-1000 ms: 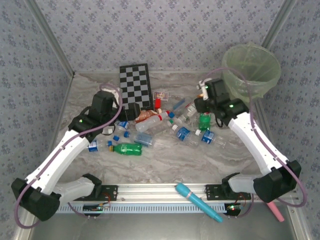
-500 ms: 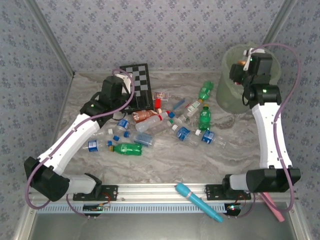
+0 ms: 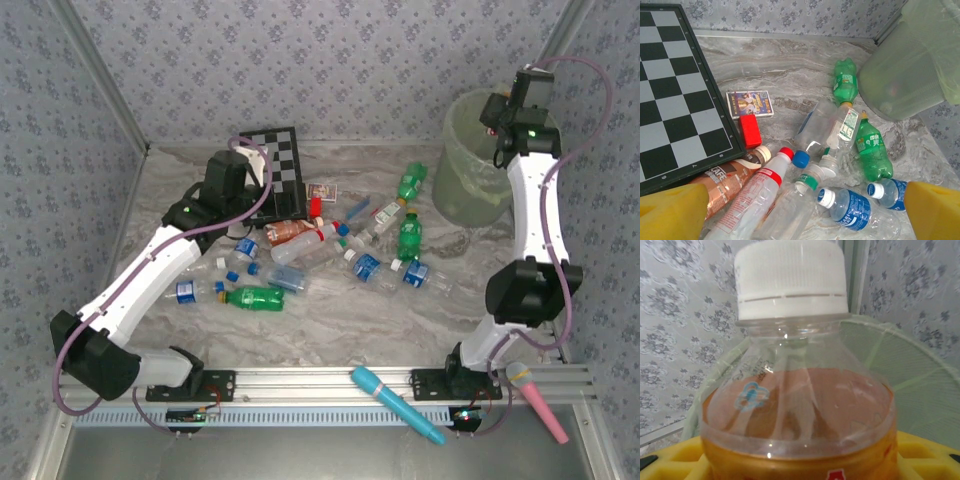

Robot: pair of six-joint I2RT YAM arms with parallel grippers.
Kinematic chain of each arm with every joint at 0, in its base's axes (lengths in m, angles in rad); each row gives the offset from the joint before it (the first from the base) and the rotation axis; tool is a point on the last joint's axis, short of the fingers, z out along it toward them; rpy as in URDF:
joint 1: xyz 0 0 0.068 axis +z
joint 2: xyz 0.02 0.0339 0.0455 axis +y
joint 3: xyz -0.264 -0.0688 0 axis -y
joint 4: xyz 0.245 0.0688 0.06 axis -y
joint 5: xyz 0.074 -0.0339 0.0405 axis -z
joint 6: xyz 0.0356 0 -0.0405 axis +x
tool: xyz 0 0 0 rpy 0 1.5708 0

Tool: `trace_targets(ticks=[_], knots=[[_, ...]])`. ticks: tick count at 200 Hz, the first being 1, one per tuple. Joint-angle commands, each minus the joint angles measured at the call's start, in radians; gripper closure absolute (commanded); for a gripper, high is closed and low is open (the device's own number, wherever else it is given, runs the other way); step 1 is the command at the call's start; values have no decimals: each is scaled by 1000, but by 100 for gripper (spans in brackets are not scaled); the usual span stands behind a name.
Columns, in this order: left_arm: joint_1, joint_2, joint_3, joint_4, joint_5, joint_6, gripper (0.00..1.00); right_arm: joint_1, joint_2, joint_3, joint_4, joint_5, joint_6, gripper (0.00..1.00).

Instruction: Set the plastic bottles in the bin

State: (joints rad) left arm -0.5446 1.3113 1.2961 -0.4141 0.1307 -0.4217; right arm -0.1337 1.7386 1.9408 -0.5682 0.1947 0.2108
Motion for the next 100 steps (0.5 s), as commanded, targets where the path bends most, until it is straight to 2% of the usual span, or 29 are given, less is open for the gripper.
trace_targets(ticks=[1, 31, 69, 89, 100], knots=[[-5, -18, 49, 10, -9, 35, 0, -3, 80, 102, -48, 4, 46, 42], [-5, -33, 48, -7, -30, 50, 0, 0, 200, 213, -130, -27, 58, 42], [-5, -53, 43, -22, -64, 63, 0, 8, 267, 267, -184, -47, 62, 41], [-5, -59, 42, -30, -72, 64, 0, 20, 274, 273, -188, -46, 54, 37], [-5, -61, 40, -32, -77, 64, 0, 24, 271, 277, -188, -46, 52, 29]])
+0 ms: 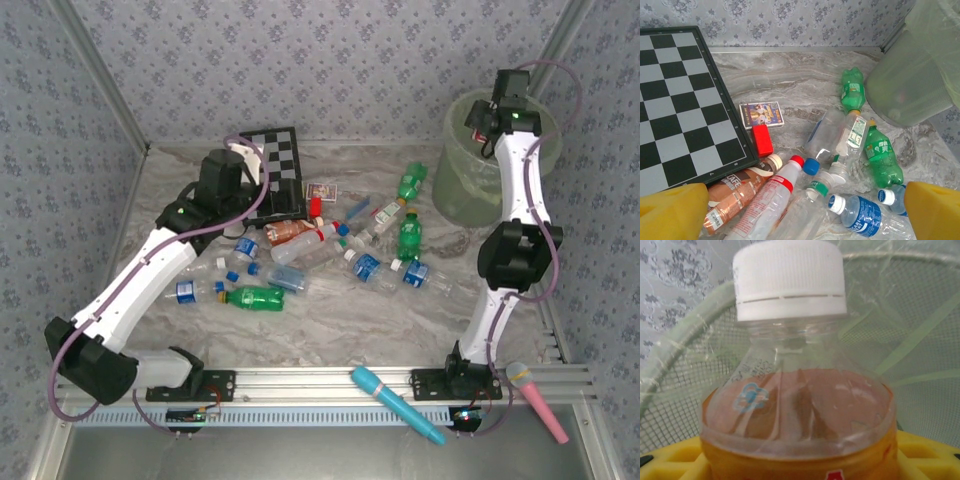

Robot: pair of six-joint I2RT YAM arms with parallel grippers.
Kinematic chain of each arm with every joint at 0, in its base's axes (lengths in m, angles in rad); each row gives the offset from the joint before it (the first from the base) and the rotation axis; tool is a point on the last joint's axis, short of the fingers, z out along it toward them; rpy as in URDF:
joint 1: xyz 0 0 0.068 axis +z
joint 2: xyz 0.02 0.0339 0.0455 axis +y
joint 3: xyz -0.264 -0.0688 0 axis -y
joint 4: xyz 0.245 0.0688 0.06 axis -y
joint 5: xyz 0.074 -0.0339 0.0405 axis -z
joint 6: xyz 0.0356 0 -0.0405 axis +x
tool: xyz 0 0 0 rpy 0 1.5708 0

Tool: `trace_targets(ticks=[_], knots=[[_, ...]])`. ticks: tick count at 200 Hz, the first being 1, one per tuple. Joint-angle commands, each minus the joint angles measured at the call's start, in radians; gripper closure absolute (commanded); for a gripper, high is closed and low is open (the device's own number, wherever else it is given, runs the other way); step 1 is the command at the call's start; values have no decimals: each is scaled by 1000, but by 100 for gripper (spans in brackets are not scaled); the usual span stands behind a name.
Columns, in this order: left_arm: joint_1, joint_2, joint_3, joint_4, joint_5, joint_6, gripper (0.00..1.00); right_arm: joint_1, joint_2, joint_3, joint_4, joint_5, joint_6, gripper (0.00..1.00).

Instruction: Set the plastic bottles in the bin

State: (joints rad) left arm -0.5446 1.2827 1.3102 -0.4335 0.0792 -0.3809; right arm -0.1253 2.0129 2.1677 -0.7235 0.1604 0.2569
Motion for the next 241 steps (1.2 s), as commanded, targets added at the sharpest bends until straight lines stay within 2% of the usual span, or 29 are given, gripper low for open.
trace_targets(ticks=[1, 33, 100, 143, 201, 241], knots=[[-5, -33, 26, -13, -25, 24, 0, 16, -3, 50, -33, -12, 5, 28], [-5, -42, 20, -19, -33, 25, 0, 24, -24, 57, -41, -7, -1, 0], [-5, -61, 2, -19, -48, 15, 0, 50, -129, 15, -32, 12, -15, 1], [-5, -77, -21, -24, -82, -17, 0, 112, -234, -77, -15, 34, -39, 0], [-4, -95, -72, -21, -56, -2, 0, 274, -399, -304, 22, 71, -126, 0], [-5, -134, -157, -12, -30, 17, 0, 436, -486, -480, 8, 142, -226, 0]])
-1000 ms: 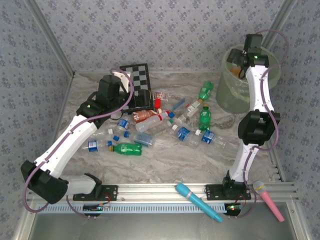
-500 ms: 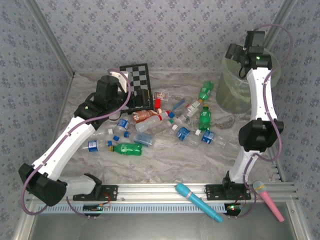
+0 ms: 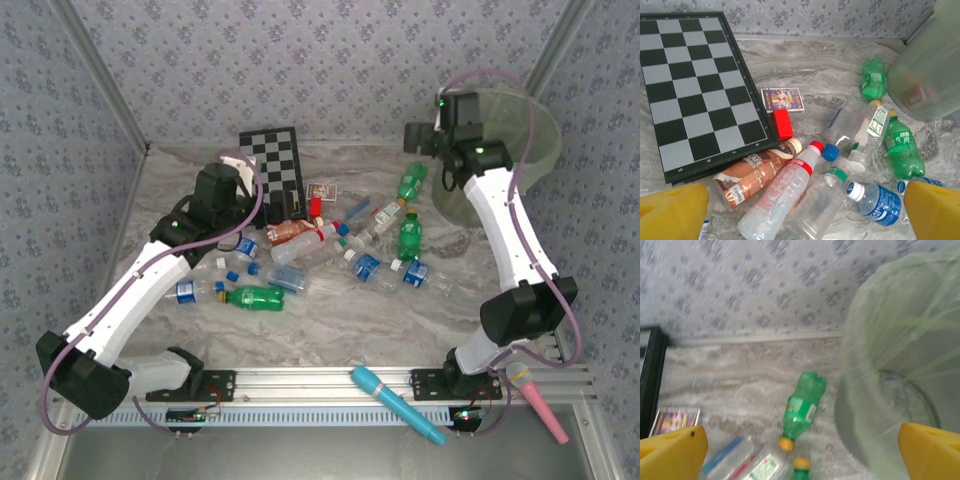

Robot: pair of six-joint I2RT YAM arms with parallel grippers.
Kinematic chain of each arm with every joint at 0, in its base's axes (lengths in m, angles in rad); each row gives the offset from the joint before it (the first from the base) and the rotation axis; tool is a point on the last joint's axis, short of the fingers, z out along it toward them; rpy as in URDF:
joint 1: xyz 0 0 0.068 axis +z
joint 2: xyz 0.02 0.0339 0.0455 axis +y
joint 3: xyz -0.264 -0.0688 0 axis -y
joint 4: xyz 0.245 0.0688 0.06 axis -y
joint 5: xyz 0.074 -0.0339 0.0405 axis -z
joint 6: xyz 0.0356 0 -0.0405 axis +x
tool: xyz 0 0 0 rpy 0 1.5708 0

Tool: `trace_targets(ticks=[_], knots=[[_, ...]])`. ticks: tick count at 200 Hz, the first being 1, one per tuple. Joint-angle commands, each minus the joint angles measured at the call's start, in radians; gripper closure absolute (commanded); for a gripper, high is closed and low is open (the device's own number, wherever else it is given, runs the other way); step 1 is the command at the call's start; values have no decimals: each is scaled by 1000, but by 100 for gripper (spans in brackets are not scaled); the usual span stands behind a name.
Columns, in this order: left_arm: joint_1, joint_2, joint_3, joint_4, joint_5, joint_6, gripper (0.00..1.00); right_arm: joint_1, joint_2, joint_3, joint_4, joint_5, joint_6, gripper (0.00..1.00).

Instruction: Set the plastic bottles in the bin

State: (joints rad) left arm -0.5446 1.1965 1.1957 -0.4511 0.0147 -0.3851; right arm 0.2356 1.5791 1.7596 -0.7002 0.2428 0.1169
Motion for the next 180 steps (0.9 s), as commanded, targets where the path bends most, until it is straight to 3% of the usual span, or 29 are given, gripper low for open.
trace_targets(ticks=[1, 63, 84, 115, 180], knots=[[-5, -49, -45, 6, 35, 23, 0, 79, -53, -74, -18, 61, -88, 0], [2, -87, -110, -70, 43, 31, 0, 266, -66, -270, -149, 23, -120, 0], [3, -103, -123, -68, 36, 28, 0, 295, -62, -323, -185, -72, -131, 1], [3, -109, -125, -73, 34, 20, 0, 337, -8, -349, -275, -190, -146, 9], [3, -128, -123, -129, 92, 30, 0, 389, 97, -438, -291, -213, -172, 11]])
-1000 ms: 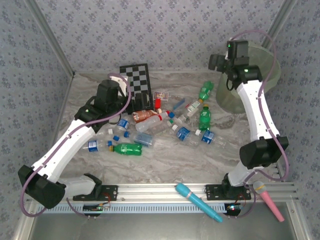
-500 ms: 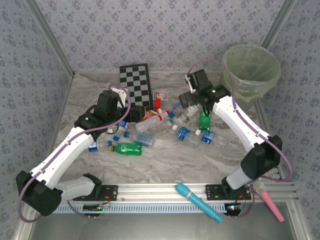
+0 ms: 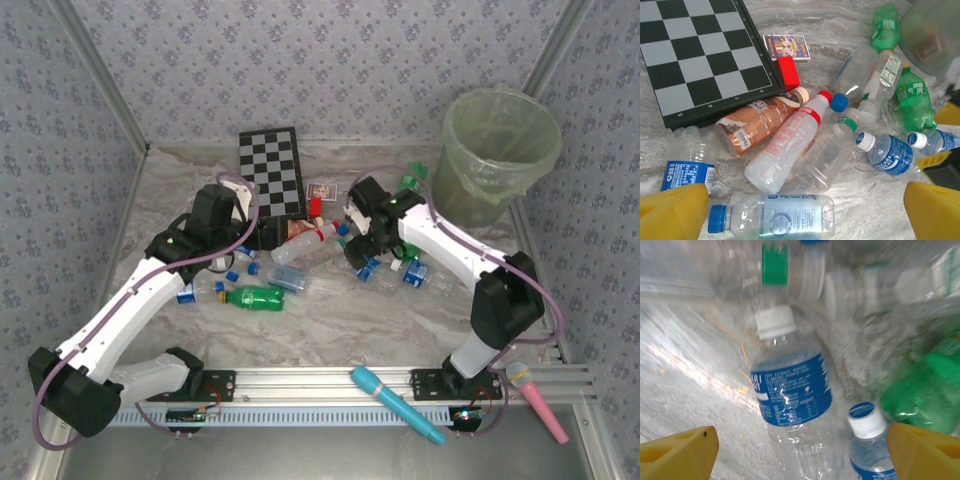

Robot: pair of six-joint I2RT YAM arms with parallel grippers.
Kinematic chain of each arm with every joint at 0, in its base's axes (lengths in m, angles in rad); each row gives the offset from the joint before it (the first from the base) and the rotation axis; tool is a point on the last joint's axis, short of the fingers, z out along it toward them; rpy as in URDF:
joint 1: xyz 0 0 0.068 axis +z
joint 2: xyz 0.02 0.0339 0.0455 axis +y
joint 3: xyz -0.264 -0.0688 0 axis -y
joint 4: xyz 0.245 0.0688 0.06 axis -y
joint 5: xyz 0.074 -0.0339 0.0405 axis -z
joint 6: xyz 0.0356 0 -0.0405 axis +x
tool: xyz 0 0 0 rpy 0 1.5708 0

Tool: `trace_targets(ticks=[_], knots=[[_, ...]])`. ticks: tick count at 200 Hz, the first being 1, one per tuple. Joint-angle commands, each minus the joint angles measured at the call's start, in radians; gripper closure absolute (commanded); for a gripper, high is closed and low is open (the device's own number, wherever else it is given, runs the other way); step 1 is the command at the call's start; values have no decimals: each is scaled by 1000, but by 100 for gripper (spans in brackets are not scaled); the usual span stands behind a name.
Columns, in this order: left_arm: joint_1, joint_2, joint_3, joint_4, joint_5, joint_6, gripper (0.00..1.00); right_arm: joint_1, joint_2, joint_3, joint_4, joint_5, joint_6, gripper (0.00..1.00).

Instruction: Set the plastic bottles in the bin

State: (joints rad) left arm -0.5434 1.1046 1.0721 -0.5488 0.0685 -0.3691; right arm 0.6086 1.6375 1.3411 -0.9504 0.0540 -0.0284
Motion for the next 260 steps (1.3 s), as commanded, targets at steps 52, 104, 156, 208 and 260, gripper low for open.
trace_targets(ticks=[52, 104, 156, 208, 260], knots=[[2, -64, -16, -29, 40, -8, 0, 34, 119, -34, -9, 30, -39, 11], [2, -72, -15, -33, 35, -8, 0, 47, 213, -46, 25, 54, -43, 11], [2, -68, -12, -35, 31, 2, 0, 67, 274, -39, 44, 39, -44, 15], [2, -49, 0, -29, 23, 7, 0, 72, 260, -30, 26, 58, -23, 31], [3, -14, 30, -12, 17, 19, 0, 71, 162, 4, -20, 70, -13, 34]])
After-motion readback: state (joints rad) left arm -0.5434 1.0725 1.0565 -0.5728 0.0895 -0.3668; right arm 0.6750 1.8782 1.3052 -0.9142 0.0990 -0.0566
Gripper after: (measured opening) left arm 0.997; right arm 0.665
